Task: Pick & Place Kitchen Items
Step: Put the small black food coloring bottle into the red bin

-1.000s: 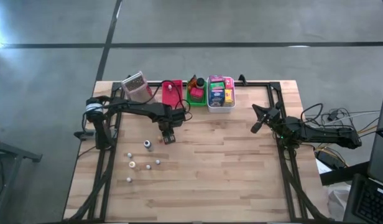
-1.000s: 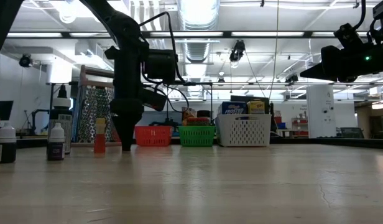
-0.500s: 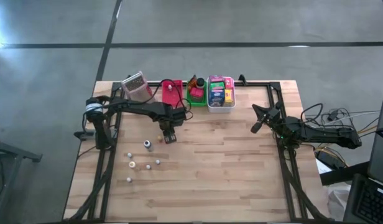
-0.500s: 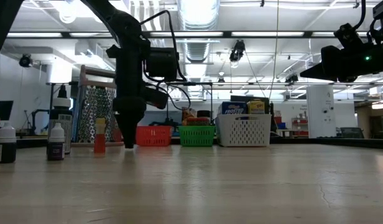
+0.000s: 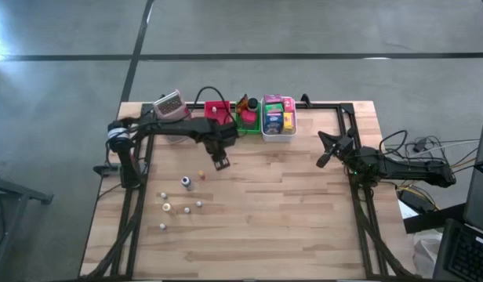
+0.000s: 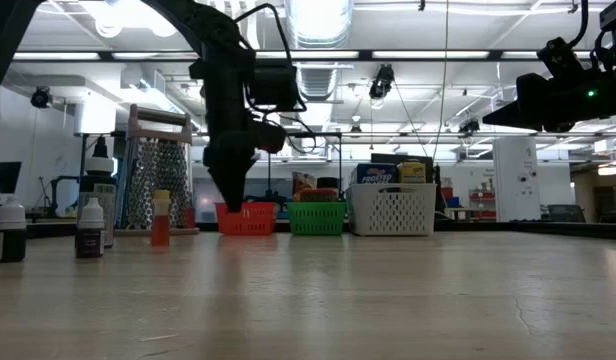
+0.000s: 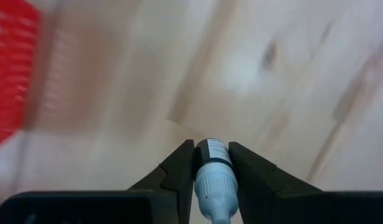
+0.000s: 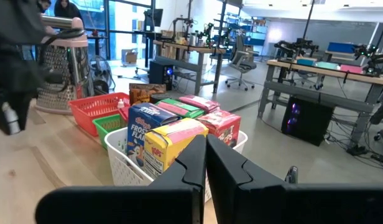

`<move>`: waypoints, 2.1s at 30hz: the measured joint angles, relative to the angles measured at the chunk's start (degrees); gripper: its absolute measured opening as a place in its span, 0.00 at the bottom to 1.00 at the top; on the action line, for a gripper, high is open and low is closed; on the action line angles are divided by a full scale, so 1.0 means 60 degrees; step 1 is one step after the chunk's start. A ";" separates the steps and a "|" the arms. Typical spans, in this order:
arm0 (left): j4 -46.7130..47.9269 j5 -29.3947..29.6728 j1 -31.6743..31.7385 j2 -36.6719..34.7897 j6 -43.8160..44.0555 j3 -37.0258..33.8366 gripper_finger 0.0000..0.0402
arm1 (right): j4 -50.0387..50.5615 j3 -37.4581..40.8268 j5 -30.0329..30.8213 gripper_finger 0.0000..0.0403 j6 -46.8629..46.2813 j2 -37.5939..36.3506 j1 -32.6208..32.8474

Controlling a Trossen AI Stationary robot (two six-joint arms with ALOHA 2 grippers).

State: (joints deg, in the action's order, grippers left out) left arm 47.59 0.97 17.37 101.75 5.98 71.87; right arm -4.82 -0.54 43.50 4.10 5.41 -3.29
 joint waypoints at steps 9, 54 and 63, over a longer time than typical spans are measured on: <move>0.0312 -0.0245 0.0784 0.0000 -0.0917 0.1220 0.24 | 0.0004 -0.0004 -0.0003 0.02 0.0000 -0.0004 0.0000; 0.2029 -0.0253 0.4309 0.3206 -0.4858 0.6610 0.24 | 0.0003 -0.0002 -0.0003 0.02 0.0000 -0.0007 -0.0001; 0.1893 -0.0255 0.4385 0.3561 -0.5104 0.6220 0.24 | 0.0000 0.0000 -0.0003 0.02 0.0000 -0.0007 0.0000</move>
State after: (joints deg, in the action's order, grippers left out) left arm 58.94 -0.56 43.68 123.12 -24.64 109.19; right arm -4.82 -0.54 43.48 4.10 5.37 -3.29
